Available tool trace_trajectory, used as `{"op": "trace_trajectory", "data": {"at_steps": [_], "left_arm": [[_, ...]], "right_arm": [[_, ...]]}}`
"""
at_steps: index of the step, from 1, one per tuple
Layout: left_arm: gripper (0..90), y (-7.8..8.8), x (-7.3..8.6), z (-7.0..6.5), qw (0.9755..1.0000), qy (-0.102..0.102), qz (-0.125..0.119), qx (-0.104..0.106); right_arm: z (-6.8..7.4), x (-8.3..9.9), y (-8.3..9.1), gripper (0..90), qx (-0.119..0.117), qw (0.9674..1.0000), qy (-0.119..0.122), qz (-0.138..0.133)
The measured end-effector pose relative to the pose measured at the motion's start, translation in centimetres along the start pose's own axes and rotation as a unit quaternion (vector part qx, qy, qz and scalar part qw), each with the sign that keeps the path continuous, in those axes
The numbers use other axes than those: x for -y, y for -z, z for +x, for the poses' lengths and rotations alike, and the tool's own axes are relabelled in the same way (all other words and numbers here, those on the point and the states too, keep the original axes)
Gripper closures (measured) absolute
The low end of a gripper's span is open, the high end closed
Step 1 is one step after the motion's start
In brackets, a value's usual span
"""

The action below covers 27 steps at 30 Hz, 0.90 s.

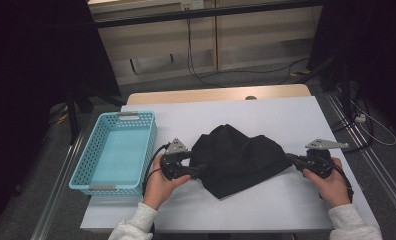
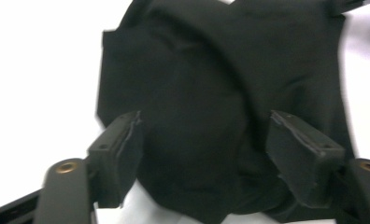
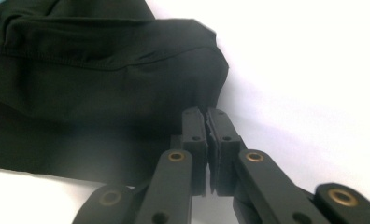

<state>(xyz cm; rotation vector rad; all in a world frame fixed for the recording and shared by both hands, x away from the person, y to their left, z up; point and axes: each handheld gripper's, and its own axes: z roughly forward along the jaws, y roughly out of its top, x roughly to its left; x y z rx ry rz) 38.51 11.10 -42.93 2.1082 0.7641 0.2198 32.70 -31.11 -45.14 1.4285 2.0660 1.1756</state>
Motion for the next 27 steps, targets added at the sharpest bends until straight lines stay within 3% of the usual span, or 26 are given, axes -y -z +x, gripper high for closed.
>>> {"op": "trace_trajectory", "data": {"at_steps": [7,10,14,16,18,20,21,22,25,27], "left_arm": [[42.1,-1.4,1.1,0.3,0.9993,0.010,0.035,-0.004],[64.9,-2.2,1.2,0.2,0.9985,0.009,0.054,0.001],[81.9,-2.4,0.9,0.7,0.9981,0.019,0.058,0.004],[83.5,-2.2,0.5,1.1,0.9984,0.027,0.049,-0.010],[84.3,-1.7,-0.1,1.7,0.9985,0.031,0.025,-0.036],[84.6,-1.5,-0.4,2.1,0.9984,0.036,0.015,-0.041],[84.6,-1.2,-0.8,2.8,0.9977,0.036,-0.001,-0.058],[84.6,-1.2,-0.9,3.2,0.9973,0.040,-0.005,-0.061],[84.2,-1.3,-0.8,3.8,0.9965,0.045,-0.005,-0.070],[82.4,-1.5,-0.6,3.8,0.9967,0.048,0.002,-0.066]], "right_arm": [[0.2,0.0,0.0,87.5,0.001,1.0000,0.005,0.004],[0.2,0.1,-0.2,87.5,0.001,0.9999,0.006,0.008],[0.4,0.0,-0.5,87.5,-0.002,0.9999,0.010,0.013],[0.5,-0.1,-0.5,87.5,-0.003,0.9998,0.013,0.014],[0.6,-0.1,-0.5,87.6,-0.006,0.9998,0.012,0.014],[0.5,-0.1,-0.5,87.6,-0.007,0.9998,0.011,0.014],[0.6,0.0,-0.5,87.6,-0.008,0.9998,0.009,0.015],[0.6,0.0,-0.6,87.6,-0.009,0.9998,0.010,0.015],[0.9,0.0,-0.6,87.6,-0.015,0.9997,0.010,0.018],[1.2,0.0,-0.7,87.5,-0.014,0.9995,0.017,0.023]]}}
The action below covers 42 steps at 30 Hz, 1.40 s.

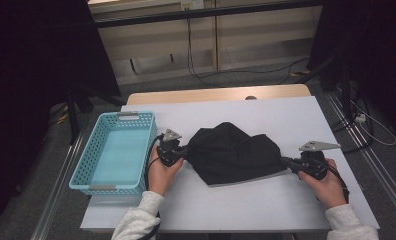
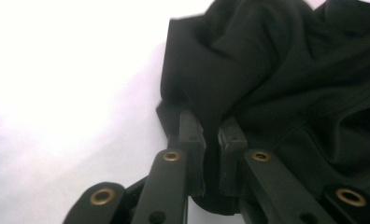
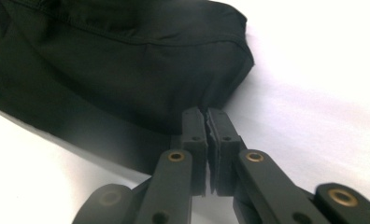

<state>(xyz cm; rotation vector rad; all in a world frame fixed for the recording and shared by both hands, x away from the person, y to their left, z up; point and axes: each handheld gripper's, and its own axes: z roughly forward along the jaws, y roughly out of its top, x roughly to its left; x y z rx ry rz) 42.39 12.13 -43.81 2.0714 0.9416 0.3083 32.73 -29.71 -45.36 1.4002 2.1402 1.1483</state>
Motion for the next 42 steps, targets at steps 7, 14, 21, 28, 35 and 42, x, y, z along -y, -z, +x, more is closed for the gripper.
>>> {"op": "trace_trajectory", "data": {"at_steps": [7,14,21,28,35,42], "left_arm": [[41.2,1.2,0.2,-0.5,0.9999,-0.001,-0.015,0.003],[40.0,3.1,0.7,-2.3,0.9991,-0.022,-0.008,0.036],[44.7,2.6,2.1,-3.8,0.9972,-0.050,0.017,0.052],[44.7,1.4,2.6,-4.6,0.9949,-0.075,0.032,0.060],[40.4,0.5,3.3,-4.5,0.9940,-0.080,0.045,0.061],[66.9,0.6,3.1,-5.0,0.9917,-0.085,0.059,0.077]], "right_arm": [[0.0,-0.1,0.2,87.5,0.003,1.0000,0.003,-0.005],[0.1,-0.1,0.1,87.3,0.002,1.0000,0.002,-0.002],[-0.1,-0.3,0.5,87.4,0.013,0.9998,-0.003,-0.012],[-0.4,-0.1,0.4,87.2,0.020,0.9998,-0.003,-0.005],[-0.1,-0.1,0.1,86.9,0.020,0.9998,0.004,0.000],[0.0,-0.2,0.0,86.7,0.018,0.9998,0.005,0.001]]}}
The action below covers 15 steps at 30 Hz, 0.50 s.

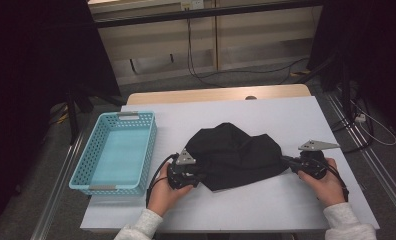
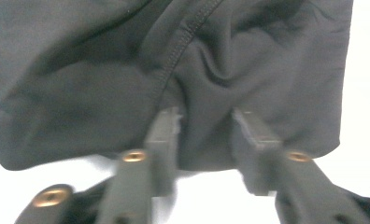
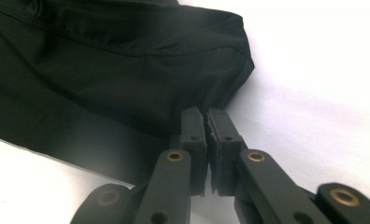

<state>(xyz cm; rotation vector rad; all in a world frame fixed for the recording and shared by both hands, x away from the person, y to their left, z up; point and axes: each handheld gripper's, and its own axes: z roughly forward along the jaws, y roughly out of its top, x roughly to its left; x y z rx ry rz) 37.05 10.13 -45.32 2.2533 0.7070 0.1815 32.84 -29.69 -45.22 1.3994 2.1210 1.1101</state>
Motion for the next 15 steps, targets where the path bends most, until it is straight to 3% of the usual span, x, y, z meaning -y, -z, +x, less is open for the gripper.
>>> {"op": "trace_trajectory", "data": {"at_steps": [1,2,5,10,13,15], "left_arm": [[66.9,0.0,0.0,0.0,1.0000,0.006,0.002,0.005],[76.0,-0.1,-0.1,0.1,0.9999,0.009,0.001,0.014],[85.8,-0.2,-0.1,-0.2,0.9999,0.010,0.002,0.012],[88.0,-0.1,-0.4,-0.3,0.9998,0.014,0.008,0.008],[88.2,0.8,-0.8,0.1,0.9996,0.023,-0.007,0.012],[88.3,2.5,-1.6,0.8,0.9981,0.039,-0.044,0.015]], "right_arm": [[0.0,0.0,0.0,86.7,0.000,1.0000,0.000,0.000],[0.0,0.0,-0.1,86.7,-0.001,1.0000,0.002,0.002],[0.0,0.0,0.0,86.3,-0.003,1.0000,0.002,0.002],[0.1,0.0,0.0,86.0,-0.004,1.0000,0.005,0.000],[0.1,0.0,0.0,86.1,-0.004,1.0000,0.005,-0.001],[0.0,-0.1,0.1,86.0,-0.006,1.0000,-0.002,-0.005]]}}
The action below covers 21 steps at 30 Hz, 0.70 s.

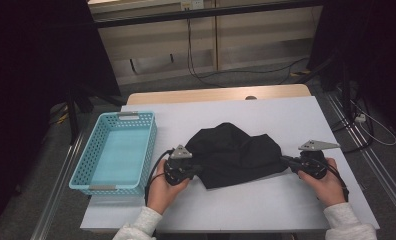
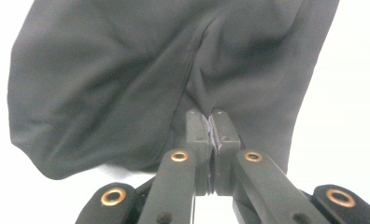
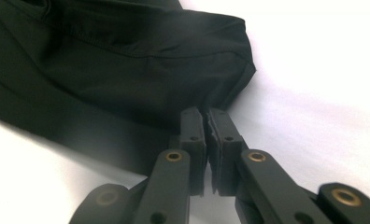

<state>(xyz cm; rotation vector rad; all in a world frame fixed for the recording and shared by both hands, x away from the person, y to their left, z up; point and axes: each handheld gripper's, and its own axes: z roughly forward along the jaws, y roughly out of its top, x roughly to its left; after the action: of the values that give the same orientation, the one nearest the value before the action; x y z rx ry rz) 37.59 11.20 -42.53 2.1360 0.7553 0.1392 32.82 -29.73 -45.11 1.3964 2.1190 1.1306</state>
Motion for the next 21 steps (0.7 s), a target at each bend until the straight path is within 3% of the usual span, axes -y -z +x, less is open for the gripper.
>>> {"op": "trace_trajectory", "data": {"at_steps": [4,10,14,18,21], "left_arm": [[88.4,1.2,-0.9,1.0,0.9992,0.022,-0.033,-0.004],[88.3,1.0,-1.3,2.3,0.9981,0.045,-0.040,-0.015],[88.2,0.9,-1.4,2.5,0.9977,0.049,-0.042,-0.019],[88.0,1.1,-1.3,2.8,0.9974,0.051,-0.042,-0.026],[87.9,1.0,-0.9,3.0,0.9971,0.057,-0.037,-0.032]], "right_arm": [[0.2,-0.2,0.1,85.9,-0.005,1.0000,0.002,-0.006],[1.1,-0.6,0.1,79.3,-0.008,0.9993,0.034,-0.012],[1.8,-0.8,0.1,68.8,-0.036,0.9974,0.058,-0.026],[2.6,-0.6,-0.4,55.8,-0.073,0.9942,0.078,-0.011],[2.8,-0.2,-0.8,50.5,-0.080,0.9917,0.100,0.008]]}}
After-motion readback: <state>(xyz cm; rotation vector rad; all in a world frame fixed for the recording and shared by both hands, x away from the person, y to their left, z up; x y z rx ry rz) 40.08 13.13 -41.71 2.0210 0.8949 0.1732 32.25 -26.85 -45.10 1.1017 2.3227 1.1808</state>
